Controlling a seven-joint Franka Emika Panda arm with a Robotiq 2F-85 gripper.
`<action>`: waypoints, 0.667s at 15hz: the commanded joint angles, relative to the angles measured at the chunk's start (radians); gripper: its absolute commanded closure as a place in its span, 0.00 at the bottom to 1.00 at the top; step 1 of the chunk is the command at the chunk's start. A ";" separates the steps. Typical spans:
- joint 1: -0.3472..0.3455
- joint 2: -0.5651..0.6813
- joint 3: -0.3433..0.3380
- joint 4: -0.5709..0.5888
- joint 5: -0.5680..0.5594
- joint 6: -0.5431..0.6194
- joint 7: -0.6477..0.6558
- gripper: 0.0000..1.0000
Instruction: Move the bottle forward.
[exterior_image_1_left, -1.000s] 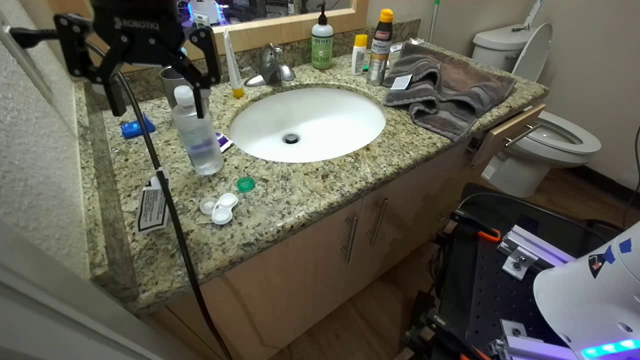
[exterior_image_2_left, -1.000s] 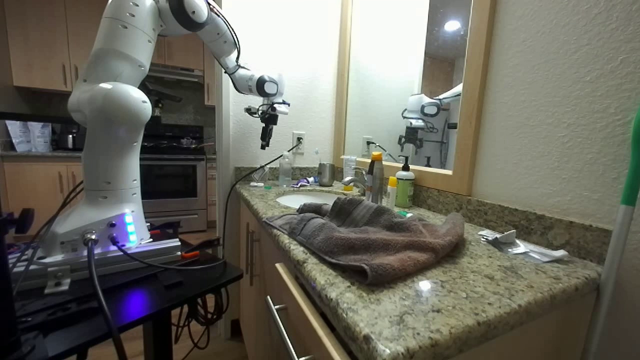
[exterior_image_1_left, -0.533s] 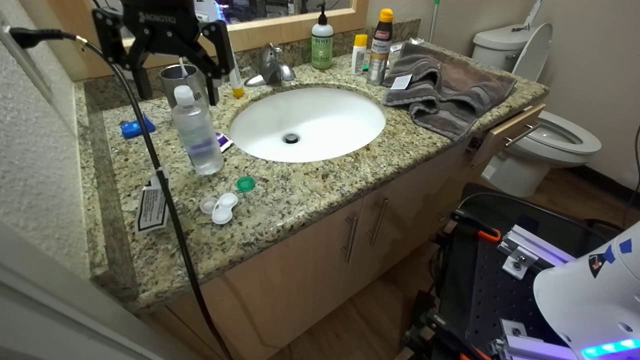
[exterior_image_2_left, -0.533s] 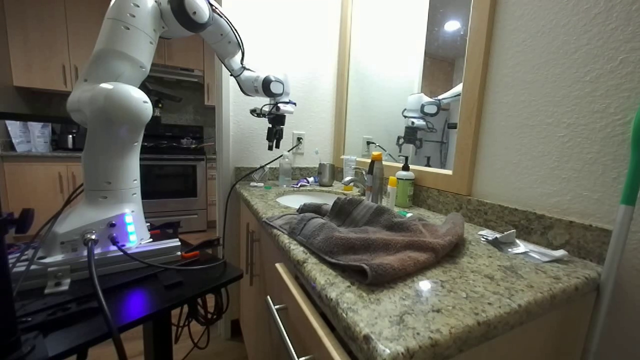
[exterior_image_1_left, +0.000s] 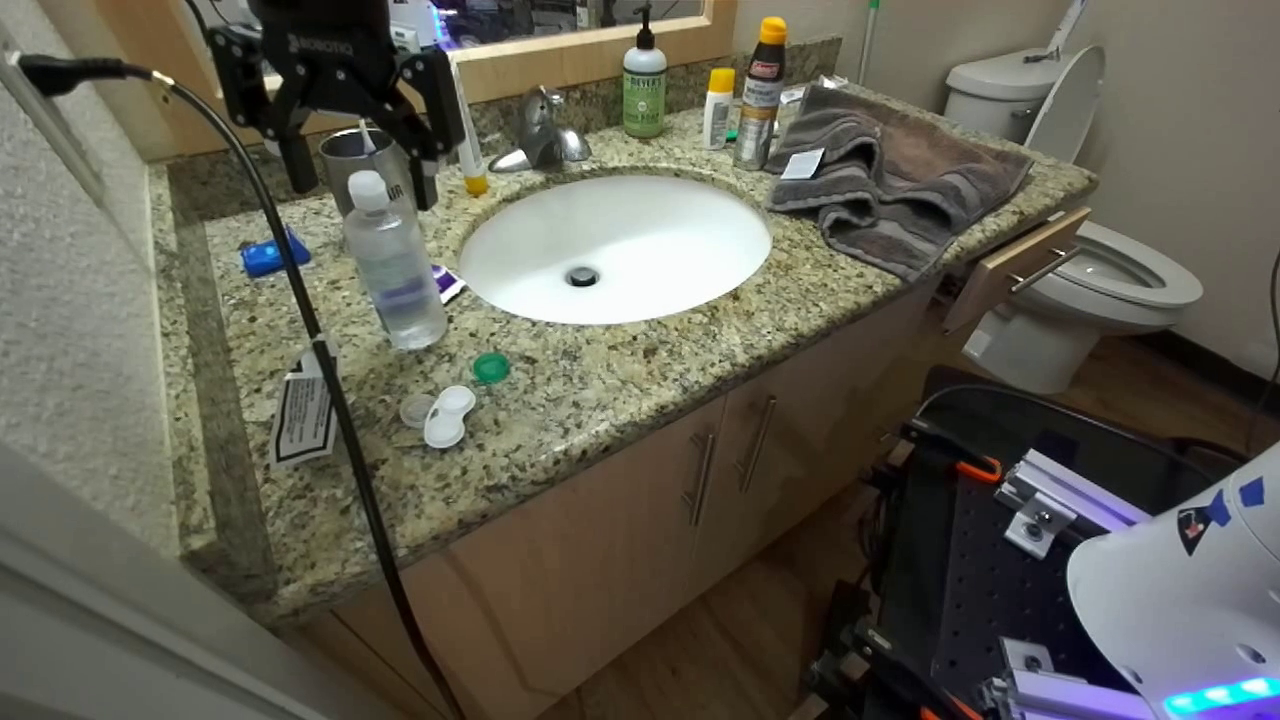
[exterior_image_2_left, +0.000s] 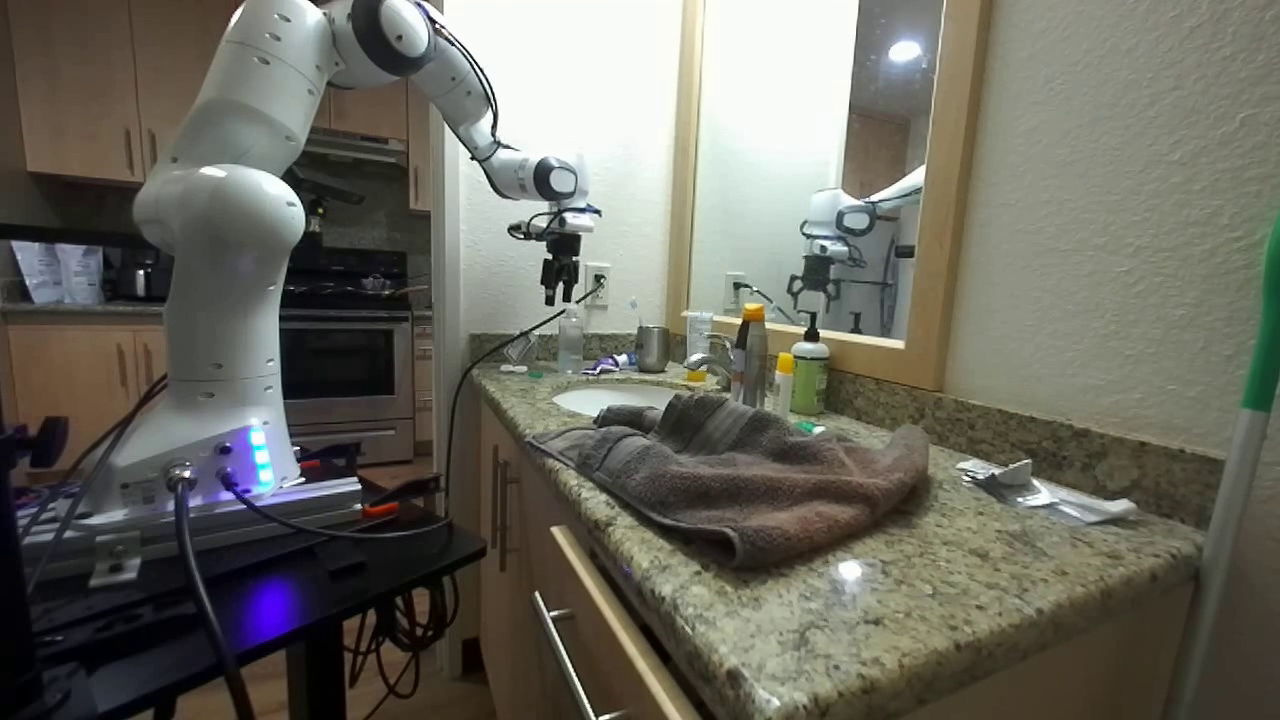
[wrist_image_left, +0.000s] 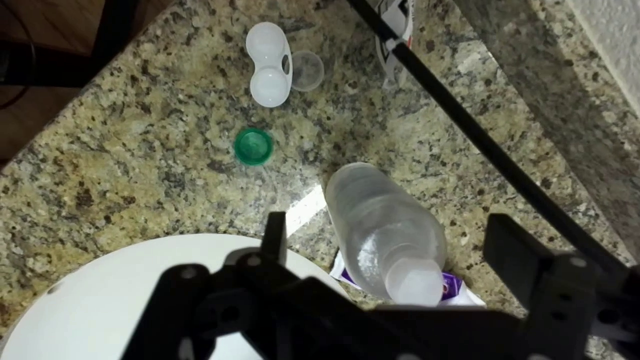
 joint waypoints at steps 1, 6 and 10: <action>0.013 0.051 -0.017 0.033 -0.010 0.019 0.056 0.00; 0.008 0.056 -0.012 0.023 0.000 0.009 0.062 0.00; 0.010 0.065 -0.027 0.025 -0.008 0.017 0.101 0.00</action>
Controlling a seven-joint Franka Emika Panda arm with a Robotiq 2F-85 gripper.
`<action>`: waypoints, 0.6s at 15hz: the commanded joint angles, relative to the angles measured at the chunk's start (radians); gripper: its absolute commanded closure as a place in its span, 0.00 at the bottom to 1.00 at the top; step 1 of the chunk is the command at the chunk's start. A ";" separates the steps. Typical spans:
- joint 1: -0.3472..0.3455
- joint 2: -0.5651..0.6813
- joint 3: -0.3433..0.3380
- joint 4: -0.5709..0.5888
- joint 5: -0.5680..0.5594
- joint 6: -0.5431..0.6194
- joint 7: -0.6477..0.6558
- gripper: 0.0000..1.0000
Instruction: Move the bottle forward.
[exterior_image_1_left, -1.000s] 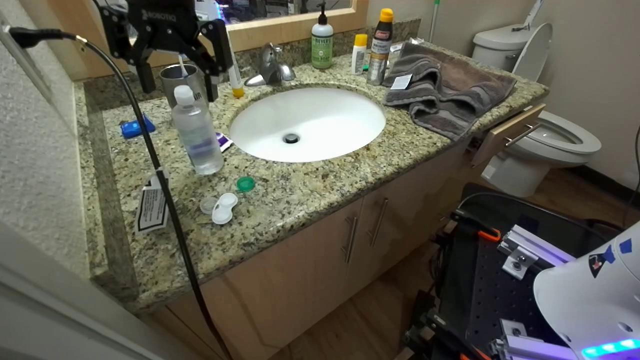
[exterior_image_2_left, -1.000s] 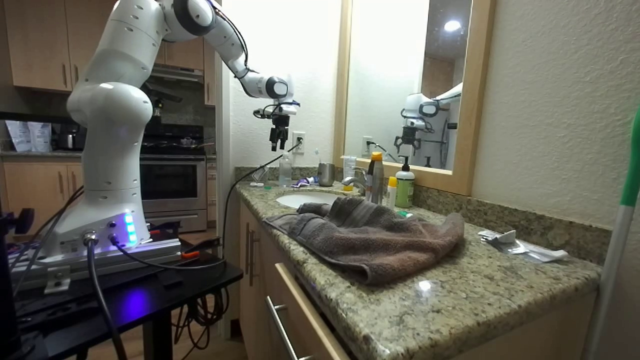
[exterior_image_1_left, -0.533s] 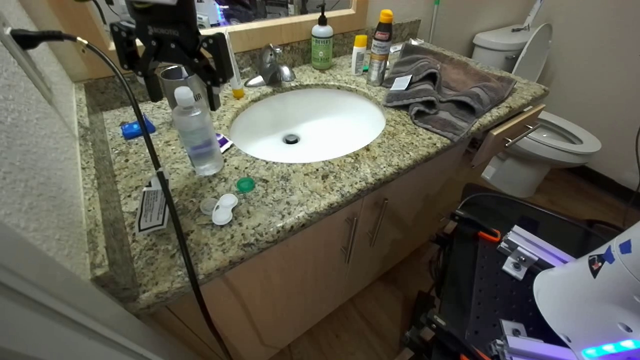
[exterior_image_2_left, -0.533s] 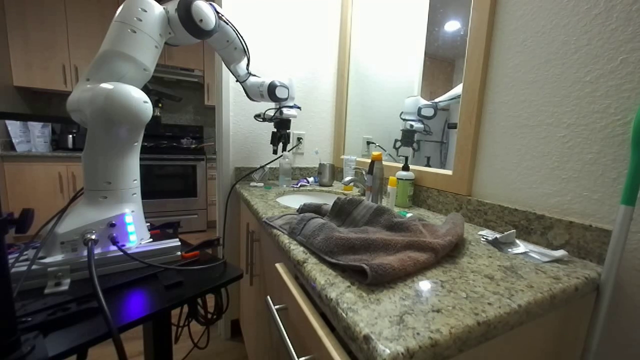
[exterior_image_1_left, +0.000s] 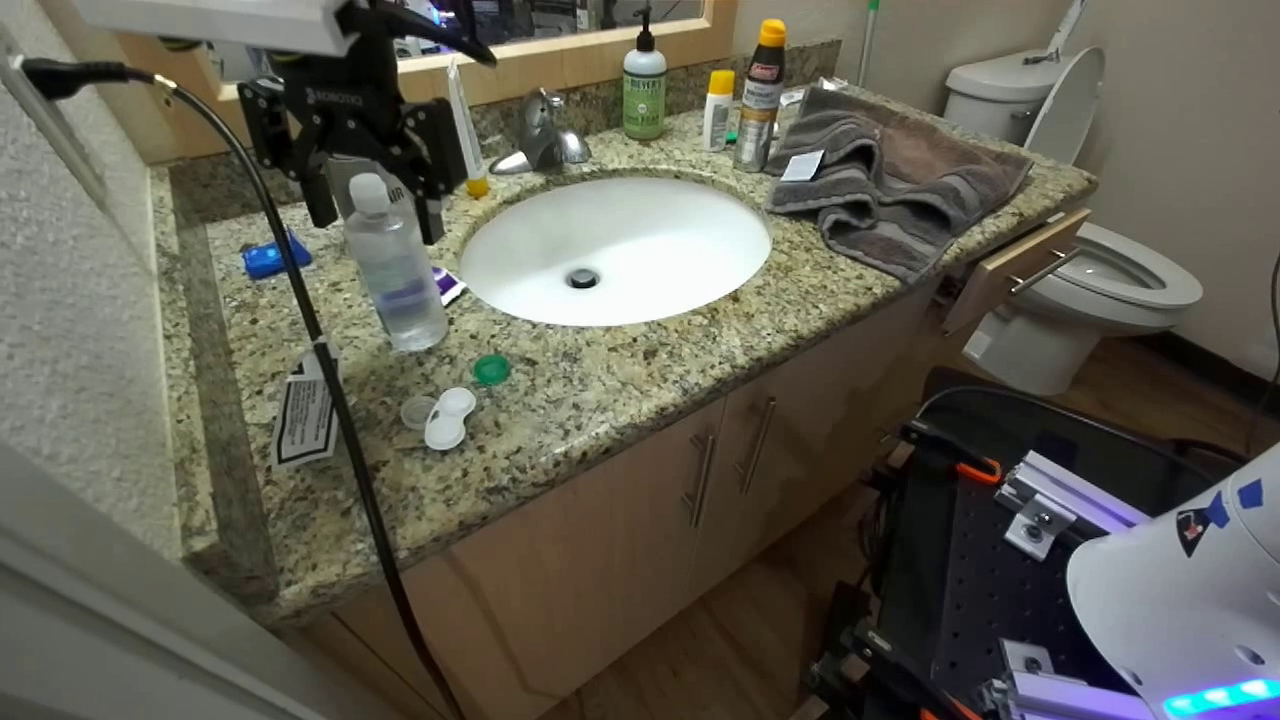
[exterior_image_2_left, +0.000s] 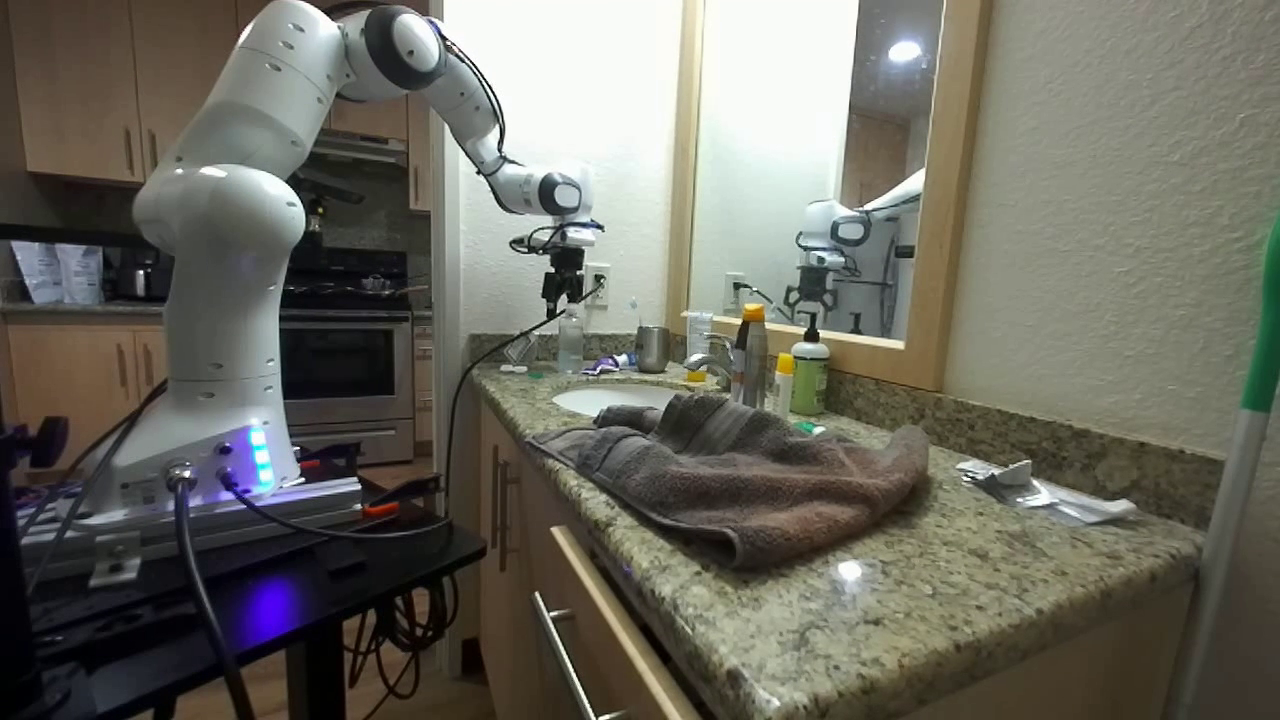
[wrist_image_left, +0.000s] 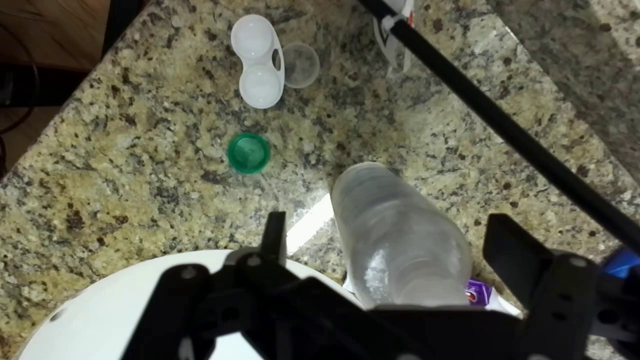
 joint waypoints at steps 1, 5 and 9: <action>0.011 -0.001 -0.027 -0.003 -0.014 0.009 0.045 0.00; 0.004 0.000 -0.026 0.002 -0.014 -0.003 0.052 0.00; -0.007 0.001 -0.017 0.000 0.011 -0.002 0.034 0.25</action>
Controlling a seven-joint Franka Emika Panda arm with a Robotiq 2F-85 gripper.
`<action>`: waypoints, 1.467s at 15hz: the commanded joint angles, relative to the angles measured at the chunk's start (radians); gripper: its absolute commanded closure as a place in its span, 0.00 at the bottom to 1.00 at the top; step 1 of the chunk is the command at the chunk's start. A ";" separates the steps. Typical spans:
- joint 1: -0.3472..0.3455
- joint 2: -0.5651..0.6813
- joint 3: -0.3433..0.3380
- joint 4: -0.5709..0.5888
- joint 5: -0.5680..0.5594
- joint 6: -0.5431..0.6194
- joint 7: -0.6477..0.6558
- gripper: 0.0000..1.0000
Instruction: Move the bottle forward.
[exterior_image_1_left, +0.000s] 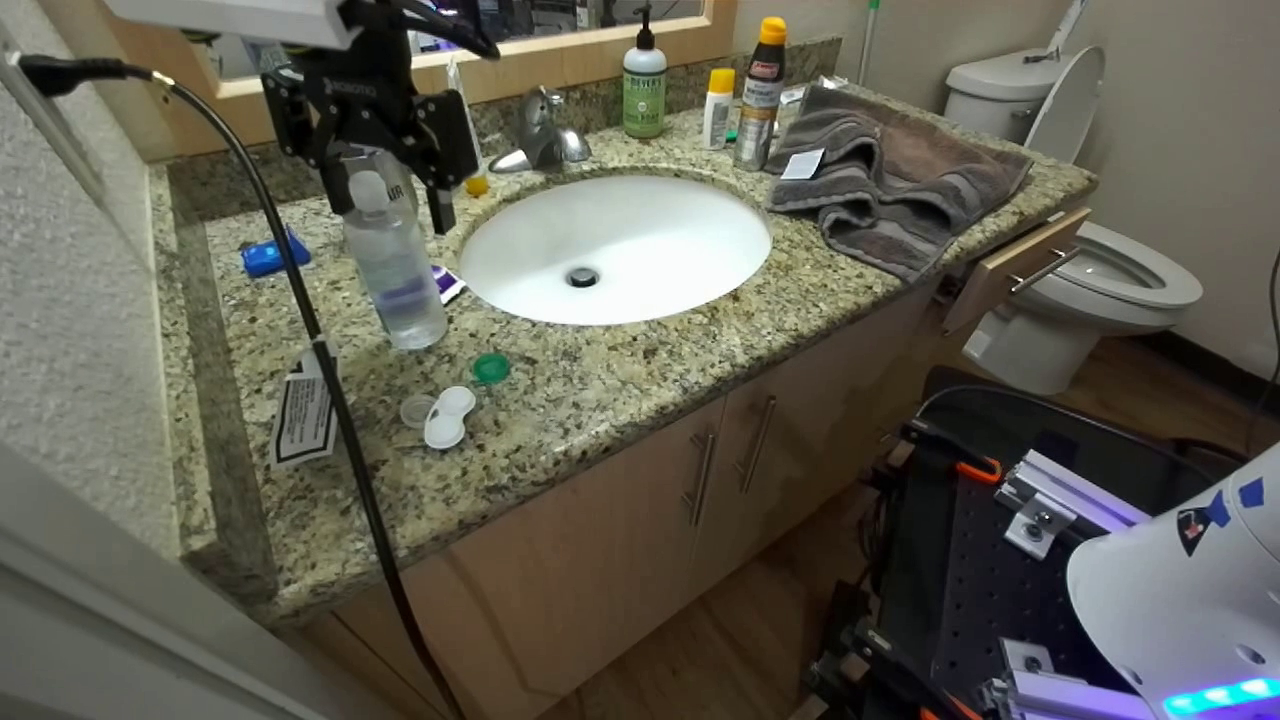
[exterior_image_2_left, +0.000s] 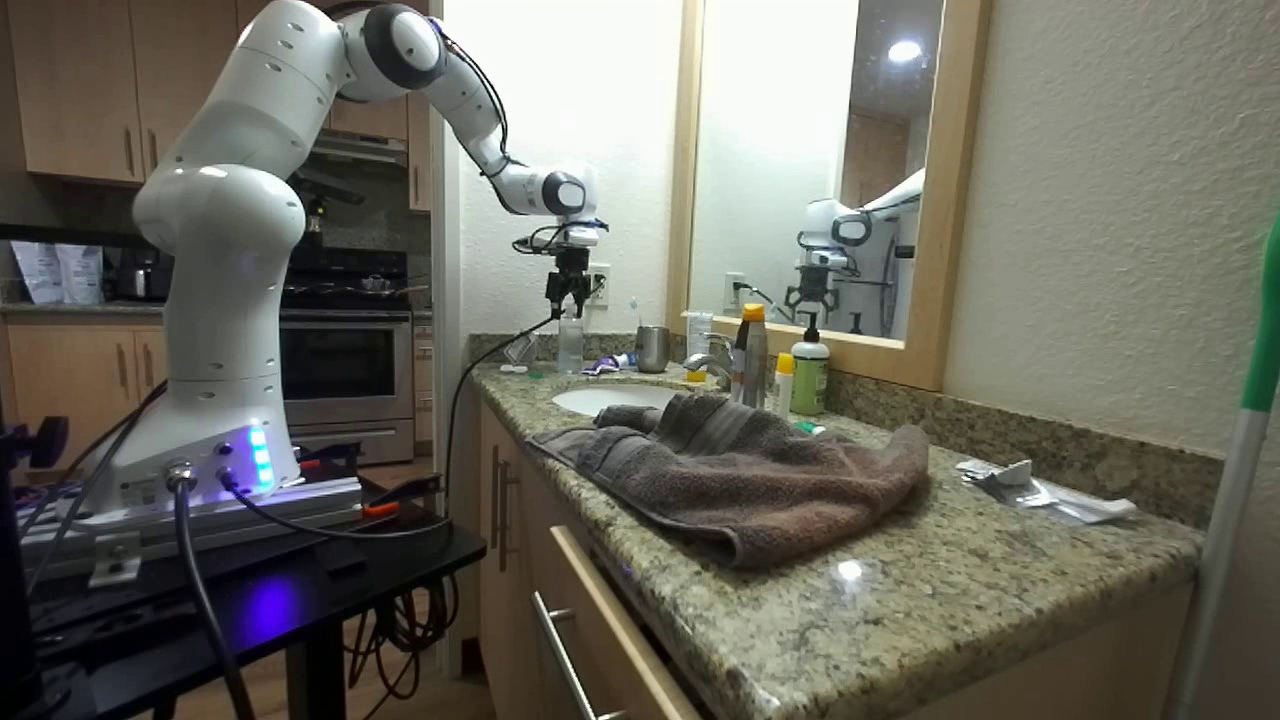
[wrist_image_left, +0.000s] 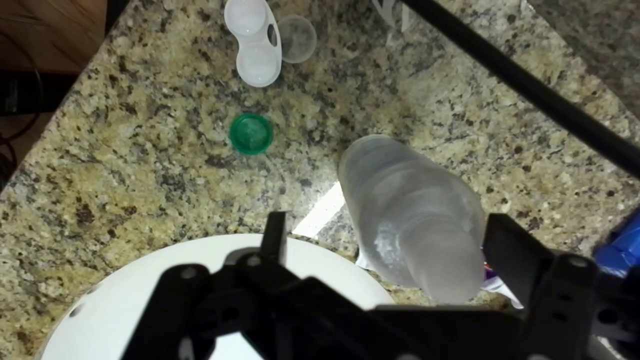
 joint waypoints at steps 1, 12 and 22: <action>-0.007 0.001 0.006 -0.001 0.029 0.000 -0.026 0.26; -0.011 -0.035 0.011 -0.026 0.055 0.004 -0.049 0.64; -0.070 -0.298 0.001 -0.262 0.145 -0.113 -0.125 0.64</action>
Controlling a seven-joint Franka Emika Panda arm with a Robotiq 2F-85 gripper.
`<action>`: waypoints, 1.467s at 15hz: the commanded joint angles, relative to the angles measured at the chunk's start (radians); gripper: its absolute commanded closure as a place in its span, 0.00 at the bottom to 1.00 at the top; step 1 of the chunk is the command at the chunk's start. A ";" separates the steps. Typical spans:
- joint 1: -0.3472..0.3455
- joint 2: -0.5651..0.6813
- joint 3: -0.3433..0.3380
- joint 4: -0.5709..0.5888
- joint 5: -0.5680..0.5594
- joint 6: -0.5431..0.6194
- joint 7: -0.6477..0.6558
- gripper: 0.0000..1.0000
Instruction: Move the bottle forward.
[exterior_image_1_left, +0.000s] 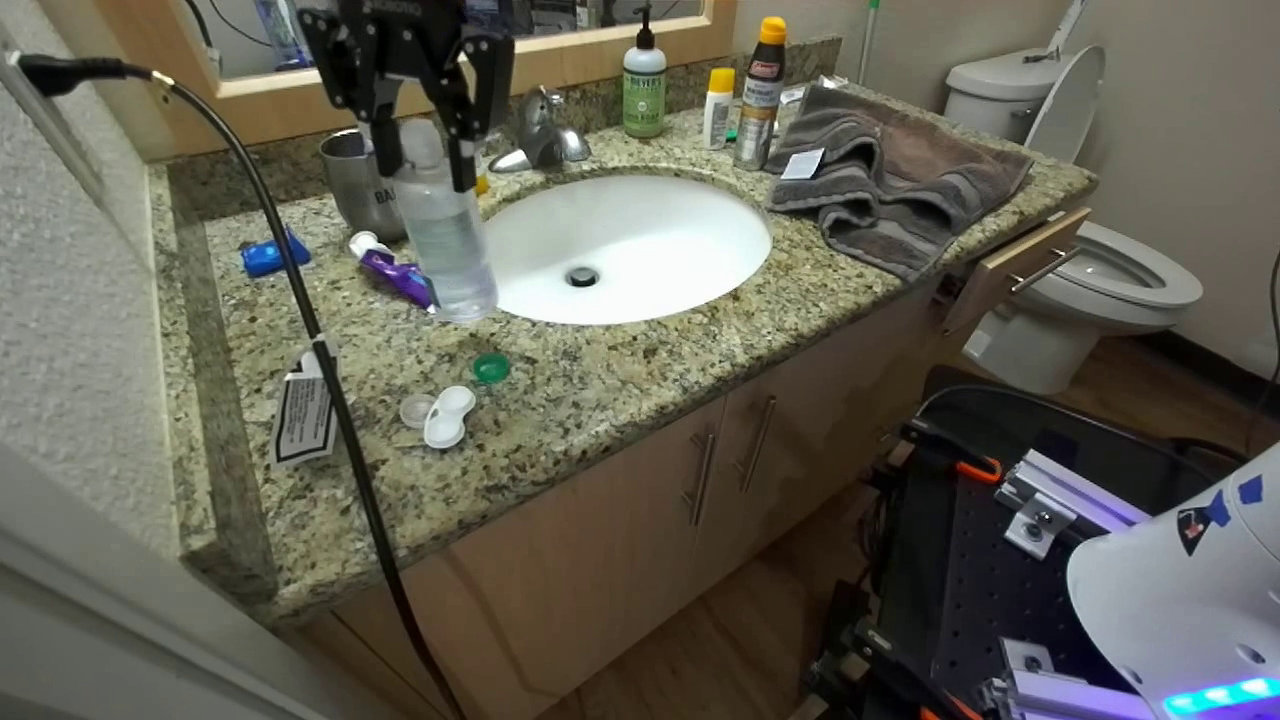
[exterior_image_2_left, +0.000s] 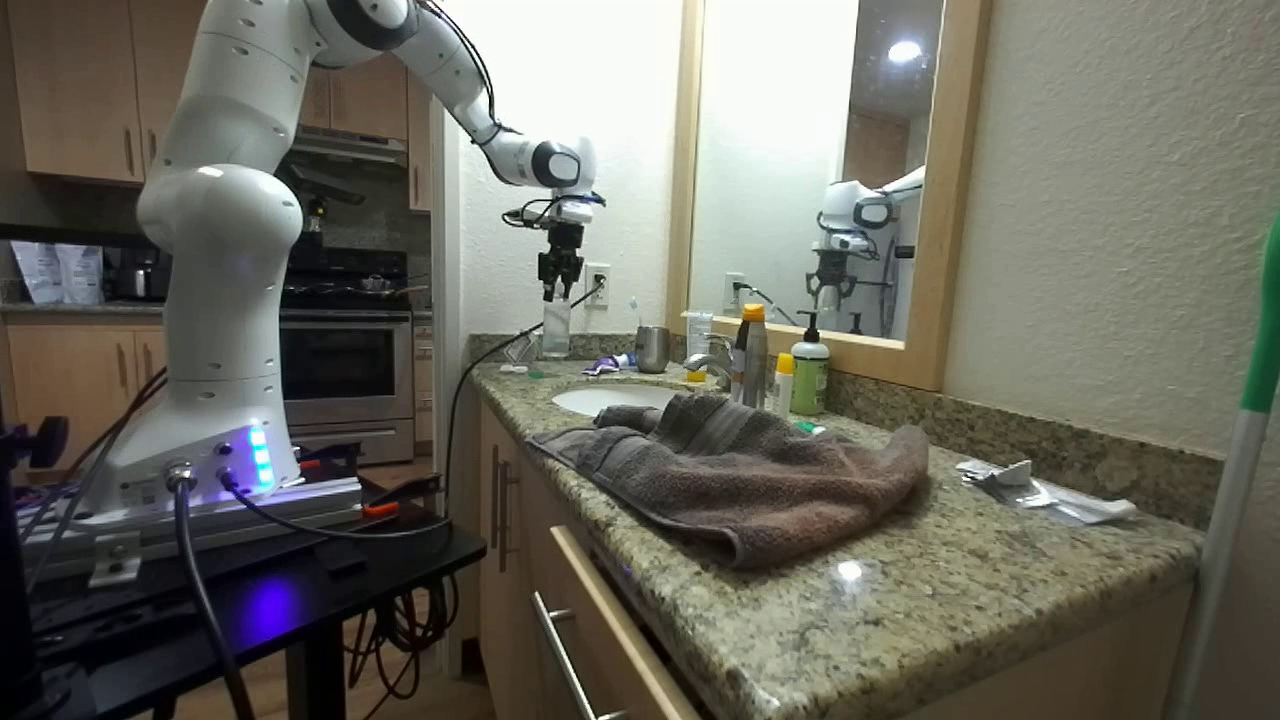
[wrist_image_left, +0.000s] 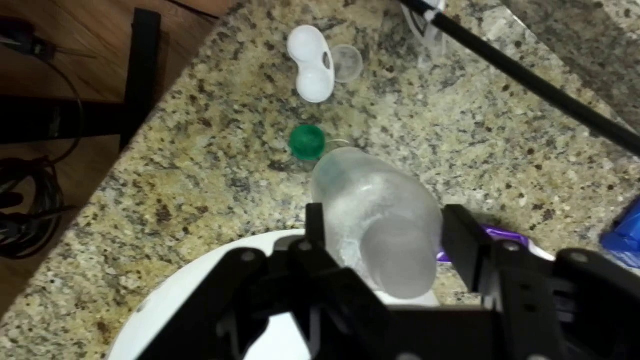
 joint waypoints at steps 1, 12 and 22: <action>-0.039 -0.136 -0.001 -0.148 0.075 -0.083 -0.077 0.64; -0.058 -0.242 -0.004 -0.416 0.186 -0.011 -0.130 0.64; -0.056 -0.221 -0.003 -0.422 0.277 0.059 -0.120 0.17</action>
